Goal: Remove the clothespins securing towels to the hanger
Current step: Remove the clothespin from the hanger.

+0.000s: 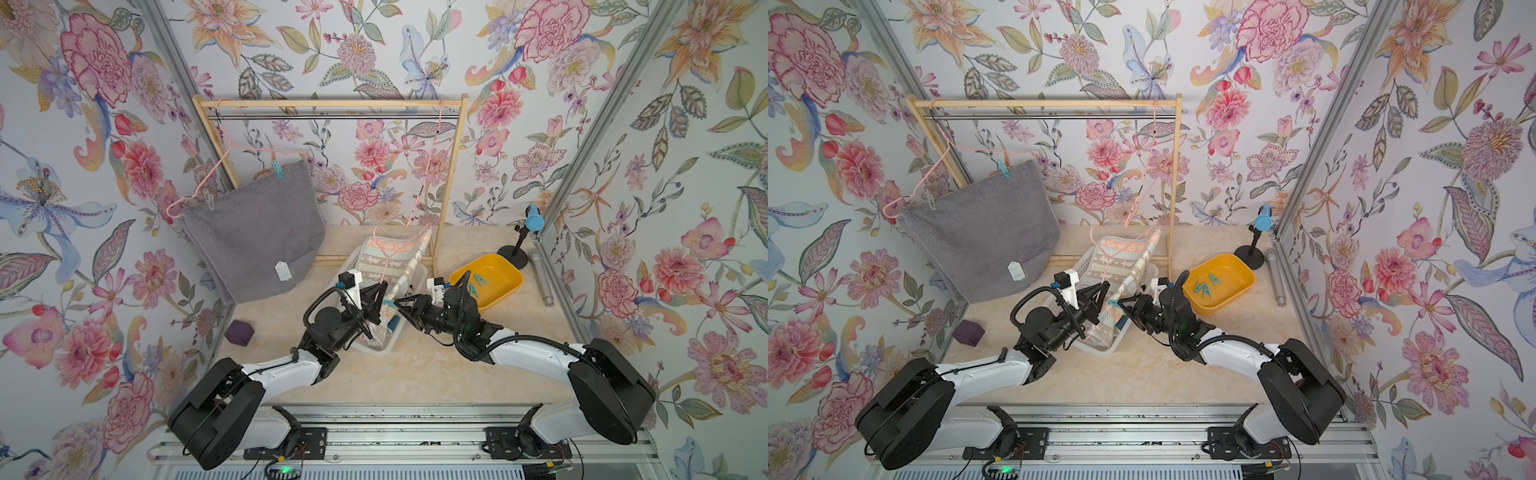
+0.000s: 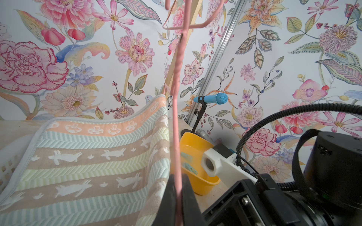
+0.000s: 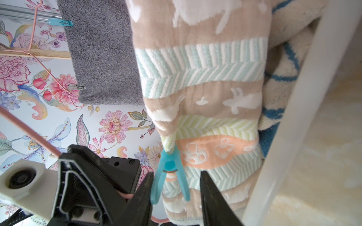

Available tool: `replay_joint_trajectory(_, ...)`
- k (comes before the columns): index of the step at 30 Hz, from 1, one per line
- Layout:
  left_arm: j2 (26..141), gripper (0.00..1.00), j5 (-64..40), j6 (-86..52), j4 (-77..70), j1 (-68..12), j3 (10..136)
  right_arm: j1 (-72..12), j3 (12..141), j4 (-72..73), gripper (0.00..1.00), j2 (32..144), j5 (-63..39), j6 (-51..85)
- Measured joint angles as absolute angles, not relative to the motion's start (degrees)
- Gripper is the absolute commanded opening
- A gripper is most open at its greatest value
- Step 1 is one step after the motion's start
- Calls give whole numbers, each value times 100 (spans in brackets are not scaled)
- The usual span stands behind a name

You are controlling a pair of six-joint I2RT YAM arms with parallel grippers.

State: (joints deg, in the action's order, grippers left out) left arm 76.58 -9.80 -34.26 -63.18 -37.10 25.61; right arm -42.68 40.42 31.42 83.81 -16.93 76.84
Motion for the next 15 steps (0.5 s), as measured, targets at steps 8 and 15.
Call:
replay_joint_trajectory(8, 7658, 0, -978, -3426, -6318, -3717, 2561, -4268, 4042, 3229, 30, 8407, -1695, 7703)
replay_joint_trajectory(15, 7658, 0, -978, -3424, -6311, -3717, 2561, -4268, 4042, 3247, 25, 8414, -1697, 7701)
